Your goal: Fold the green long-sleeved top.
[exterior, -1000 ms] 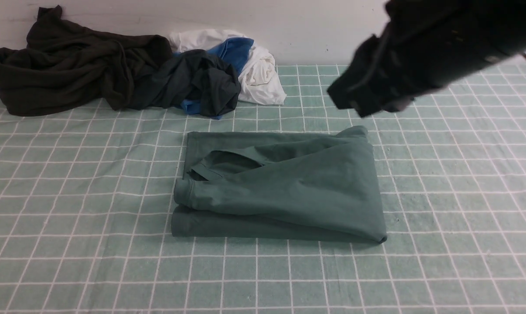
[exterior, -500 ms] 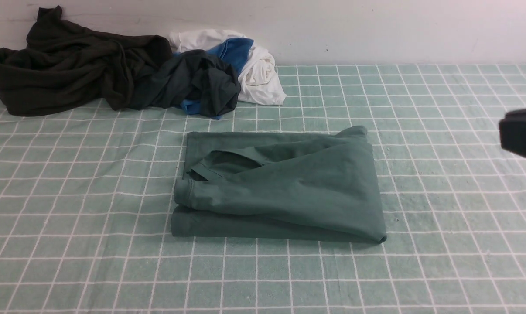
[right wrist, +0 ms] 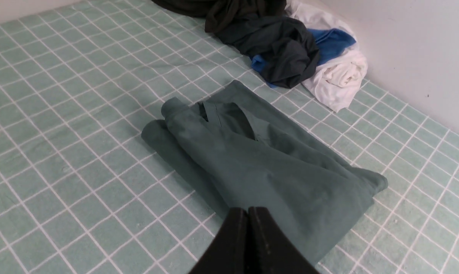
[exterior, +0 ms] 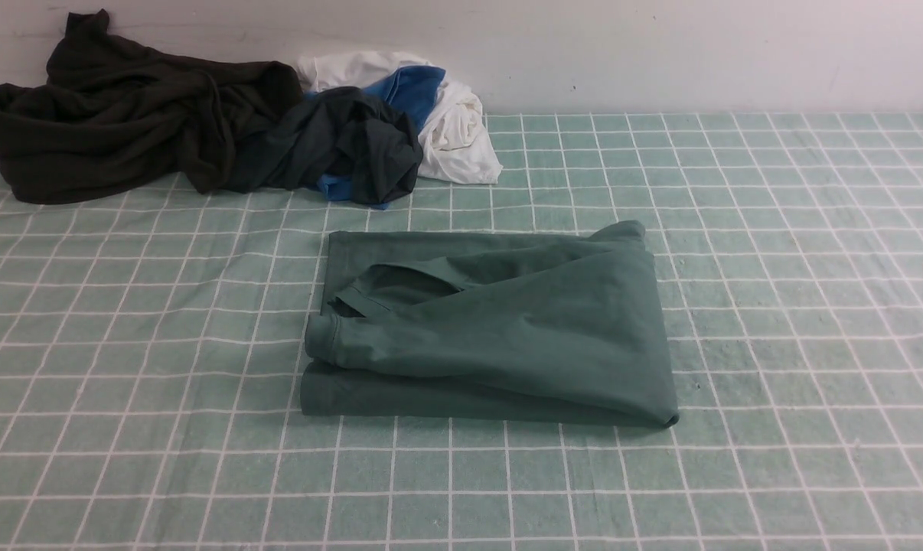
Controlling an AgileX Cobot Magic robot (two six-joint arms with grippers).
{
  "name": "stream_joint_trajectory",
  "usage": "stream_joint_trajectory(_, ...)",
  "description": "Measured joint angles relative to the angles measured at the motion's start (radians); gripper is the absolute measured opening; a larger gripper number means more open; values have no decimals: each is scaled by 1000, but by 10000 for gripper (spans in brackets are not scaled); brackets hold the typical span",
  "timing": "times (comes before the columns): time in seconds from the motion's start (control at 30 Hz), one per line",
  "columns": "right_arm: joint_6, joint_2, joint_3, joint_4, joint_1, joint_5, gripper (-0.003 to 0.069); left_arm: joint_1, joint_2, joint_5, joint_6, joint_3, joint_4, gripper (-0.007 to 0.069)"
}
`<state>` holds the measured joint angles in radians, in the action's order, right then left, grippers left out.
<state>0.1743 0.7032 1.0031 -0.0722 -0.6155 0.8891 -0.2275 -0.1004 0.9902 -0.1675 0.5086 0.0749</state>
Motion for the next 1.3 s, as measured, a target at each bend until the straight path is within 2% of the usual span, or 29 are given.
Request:
stream_joint_trajectory(0.17, -81, -58, -137, 47, 6, -217, -13, 0, 0, 0, 0, 0, 1, -3)
stream_joint_trajectory(0.27, -162, -125, -276, 81, 52, -355, -13, 0, 0, 0, 0, 0, 1, -3)
stream_joint_trajectory(0.37, -245, -236, -476, 88, 190, -569, -13, 0, 0, 0, 0, 0, 0, -3)
stream_joint_trajectory(0.4, -247, -244, -488, 88, 190, -569, -13, 0, 0, 0, 0, 0, 0, -3)
stream_joint_trajectory(0.43, -260, -310, -598, 72, 291, -687, -14, 0, 0, 0, 0, 0, 0, -3)
stream_joint_trajectory(0.47, -260, -318, -610, 72, 291, -687, -14, 0, 0, 0, 0, 0, 0, -3)
stream_joint_trajectory(0.5, -265, -378, -701, 53, 370, -763, -14, 0, 0, 0, 0, 0, 0, -3)
stream_joint_trajectory(0.6, -277, -483, -836, 41, 490, -842, -14, 0, 0, 0, 0, 0, 0, -3)
stream_joint_trajectory(0.63, -278, -490, -856, 40, 498, -845, -14, 0, 0, 0, 0, 0, 0, -3)
stream_joint_trajectory(0.73, -314, -612, -995, 40, 600, -852, -14, 0, 0, 0, 0, 0, 0, -3)
stream_joint_trajectory(0.87, -337, -706, -1029, 55, 657, -758, -14, 0, 1, 0, 0, 0, 0, -3)
stream_joint_trajectory(1.1, -423, -714, -1030, 142, 677, -557, -14, 0, 1, 1, 0, -2, 0, -3)
stream_joint_trajectory(1.3, -404, -714, -1028, 148, 677, -542, -14, 0, 1, 1, 0, -2, 0, -3)
